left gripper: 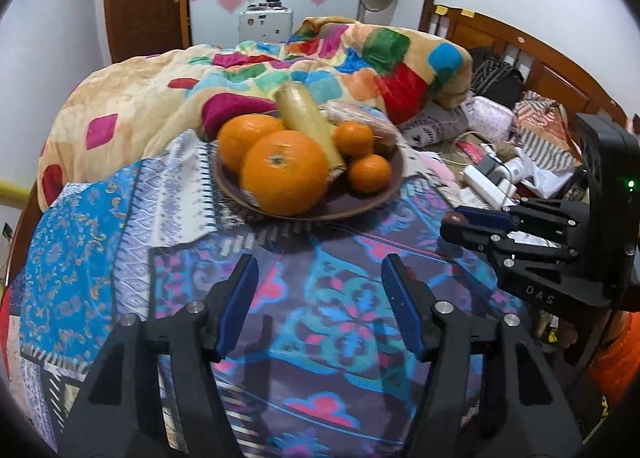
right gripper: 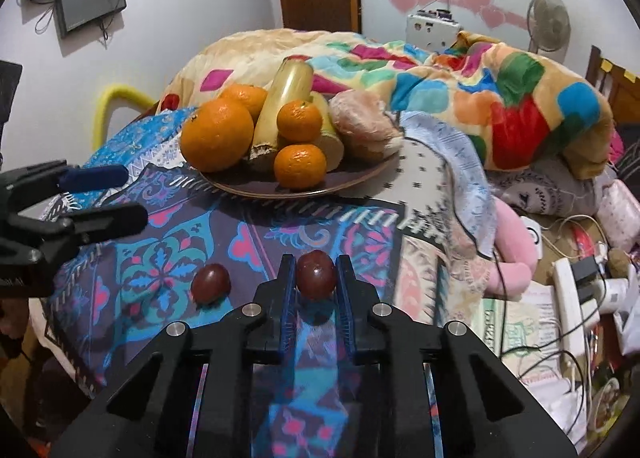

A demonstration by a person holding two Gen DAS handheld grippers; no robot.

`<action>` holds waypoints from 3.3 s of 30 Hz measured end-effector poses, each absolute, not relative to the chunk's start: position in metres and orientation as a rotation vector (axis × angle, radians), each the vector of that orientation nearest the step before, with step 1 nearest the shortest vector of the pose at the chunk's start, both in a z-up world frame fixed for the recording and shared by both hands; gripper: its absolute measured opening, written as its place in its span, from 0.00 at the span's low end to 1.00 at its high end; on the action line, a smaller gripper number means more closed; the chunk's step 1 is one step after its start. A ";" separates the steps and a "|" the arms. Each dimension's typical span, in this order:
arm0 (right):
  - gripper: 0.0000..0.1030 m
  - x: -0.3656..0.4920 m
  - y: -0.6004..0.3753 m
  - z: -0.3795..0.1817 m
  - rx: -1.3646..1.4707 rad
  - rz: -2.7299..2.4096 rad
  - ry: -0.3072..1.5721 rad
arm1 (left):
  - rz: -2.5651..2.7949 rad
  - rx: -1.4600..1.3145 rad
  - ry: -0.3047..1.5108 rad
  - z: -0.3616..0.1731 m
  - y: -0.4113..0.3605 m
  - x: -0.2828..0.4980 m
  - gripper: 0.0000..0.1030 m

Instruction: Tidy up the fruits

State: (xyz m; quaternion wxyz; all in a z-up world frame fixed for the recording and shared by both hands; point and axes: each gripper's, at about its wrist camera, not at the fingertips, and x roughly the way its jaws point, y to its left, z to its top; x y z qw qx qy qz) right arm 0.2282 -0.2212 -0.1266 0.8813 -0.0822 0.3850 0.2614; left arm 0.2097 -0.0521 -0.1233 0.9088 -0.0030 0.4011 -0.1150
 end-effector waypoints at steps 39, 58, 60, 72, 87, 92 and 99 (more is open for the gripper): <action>0.18 0.272 -0.217 -0.110 -0.103 0.588 0.714 | -0.226 -0.019 0.812 -0.128 -0.085 0.259 0.16; 0.26 0.300 -0.202 -0.127 -0.143 0.579 0.794 | -0.230 -0.064 0.854 -0.144 -0.080 0.277 0.16; 0.30 0.299 -0.205 -0.126 -0.138 0.573 0.786 | -0.231 -0.077 0.858 -0.143 -0.078 0.278 0.17; 0.31 0.247 -0.226 -0.076 -0.069 0.536 0.691 | -0.217 -0.075 0.773 -0.101 -0.066 0.233 0.35; 0.32 0.089 -0.235 0.040 -0.036 0.485 0.305 | -0.187 -0.050 0.389 0.025 -0.035 0.067 0.50; 0.49 0.048 -0.229 0.052 -0.027 0.468 0.186 | -0.160 -0.048 0.275 0.045 -0.024 0.018 0.63; 0.74 0.031 -0.218 0.050 -0.031 0.434 0.132 | -0.102 -0.014 0.160 0.052 -0.019 -0.021 0.98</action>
